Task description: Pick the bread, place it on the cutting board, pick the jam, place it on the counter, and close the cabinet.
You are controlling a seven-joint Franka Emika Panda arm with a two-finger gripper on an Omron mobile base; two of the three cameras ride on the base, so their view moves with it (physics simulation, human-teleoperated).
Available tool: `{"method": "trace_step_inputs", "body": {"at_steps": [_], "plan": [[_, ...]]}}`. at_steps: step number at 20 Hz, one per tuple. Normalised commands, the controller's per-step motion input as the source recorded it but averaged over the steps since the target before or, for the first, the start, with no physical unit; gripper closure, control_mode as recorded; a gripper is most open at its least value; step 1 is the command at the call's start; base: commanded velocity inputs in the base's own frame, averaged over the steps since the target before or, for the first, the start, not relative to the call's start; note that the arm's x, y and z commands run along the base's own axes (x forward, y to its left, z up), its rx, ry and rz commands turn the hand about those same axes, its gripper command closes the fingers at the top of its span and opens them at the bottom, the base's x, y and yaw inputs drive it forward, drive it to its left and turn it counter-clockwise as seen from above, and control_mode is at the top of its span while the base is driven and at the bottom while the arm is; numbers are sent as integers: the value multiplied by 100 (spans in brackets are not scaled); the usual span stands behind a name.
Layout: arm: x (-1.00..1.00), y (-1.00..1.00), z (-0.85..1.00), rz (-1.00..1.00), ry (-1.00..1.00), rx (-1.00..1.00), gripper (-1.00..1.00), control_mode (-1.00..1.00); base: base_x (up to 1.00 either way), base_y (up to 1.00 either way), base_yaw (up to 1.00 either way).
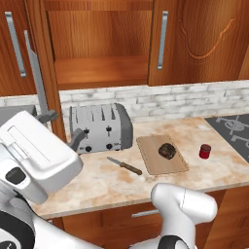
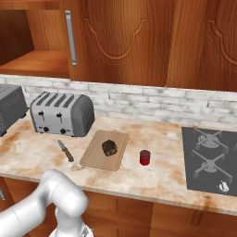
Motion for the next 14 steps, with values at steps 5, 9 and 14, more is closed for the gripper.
{"method": "trace_step_inputs", "body": {"at_steps": [5, 9, 14], "plan": [[0, 6, 0, 0, 0, 0, -100, -100, 0, 0, 0], [0, 15, 0, 0, 0, 0, -100, -100, 0, 0, 0], [-11, 21, 0, 0, 0, 0, -100, -100, 0, 0, 0]]}}
